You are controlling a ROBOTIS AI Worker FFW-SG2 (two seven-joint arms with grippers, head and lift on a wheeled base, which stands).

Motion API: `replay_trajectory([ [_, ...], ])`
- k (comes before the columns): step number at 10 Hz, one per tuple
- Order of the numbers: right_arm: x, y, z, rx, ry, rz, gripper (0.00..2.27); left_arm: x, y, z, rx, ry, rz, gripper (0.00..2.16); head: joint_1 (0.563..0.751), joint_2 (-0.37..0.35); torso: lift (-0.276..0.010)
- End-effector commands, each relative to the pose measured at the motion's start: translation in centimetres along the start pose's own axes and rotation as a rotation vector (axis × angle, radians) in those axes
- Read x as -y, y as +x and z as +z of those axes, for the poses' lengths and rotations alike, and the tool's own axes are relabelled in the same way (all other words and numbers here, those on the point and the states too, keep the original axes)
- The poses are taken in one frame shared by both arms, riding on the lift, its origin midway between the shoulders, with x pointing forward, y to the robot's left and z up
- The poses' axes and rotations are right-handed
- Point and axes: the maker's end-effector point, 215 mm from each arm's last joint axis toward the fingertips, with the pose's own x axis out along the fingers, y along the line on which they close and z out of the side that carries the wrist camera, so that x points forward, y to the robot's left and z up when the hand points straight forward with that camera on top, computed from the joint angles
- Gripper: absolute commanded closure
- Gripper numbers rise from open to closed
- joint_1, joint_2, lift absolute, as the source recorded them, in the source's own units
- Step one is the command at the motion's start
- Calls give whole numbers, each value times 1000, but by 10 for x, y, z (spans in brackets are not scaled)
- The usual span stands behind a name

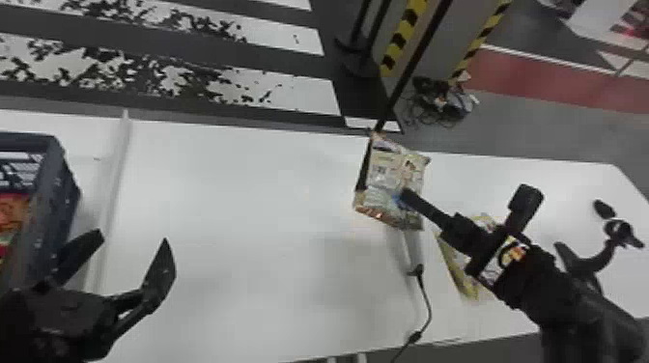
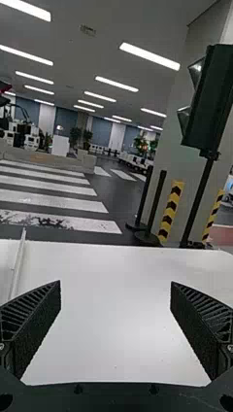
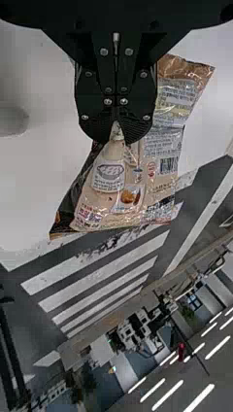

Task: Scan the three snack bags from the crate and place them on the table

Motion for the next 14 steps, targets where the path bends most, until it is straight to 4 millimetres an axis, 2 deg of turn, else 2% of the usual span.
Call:
replay_trajectory([
  [1,21,-12,35,105,40,-33,2013,0,0,0,-1,0,-1,29,695,-350,-62],
  [4,77,-25,70,255,27,-175,2013,3,0,-2,-3,-3,-5,29,695,-350,-62],
  [6,118,-35,70,275,16,-295,2013,5,-1,-3,-7,-4,-7,29,695,-350,-62],
  [8,165,-55,72,308,17,-462,2010,7,-3,-7,-12,-5,-11,29,695,-350,-62],
  [10,217,-73,55,282,38,-644,2010,14,-7,-7,-6,-8,-19,29,695,-350,-62],
  [12,249,-79,44,262,2,-737,1993,15,-8,-5,3,-7,-23,29,695,-350,-62],
  [14,265,-77,42,244,-84,-776,1929,17,-7,-6,1,-5,-26,29,695,-350,-62],
])
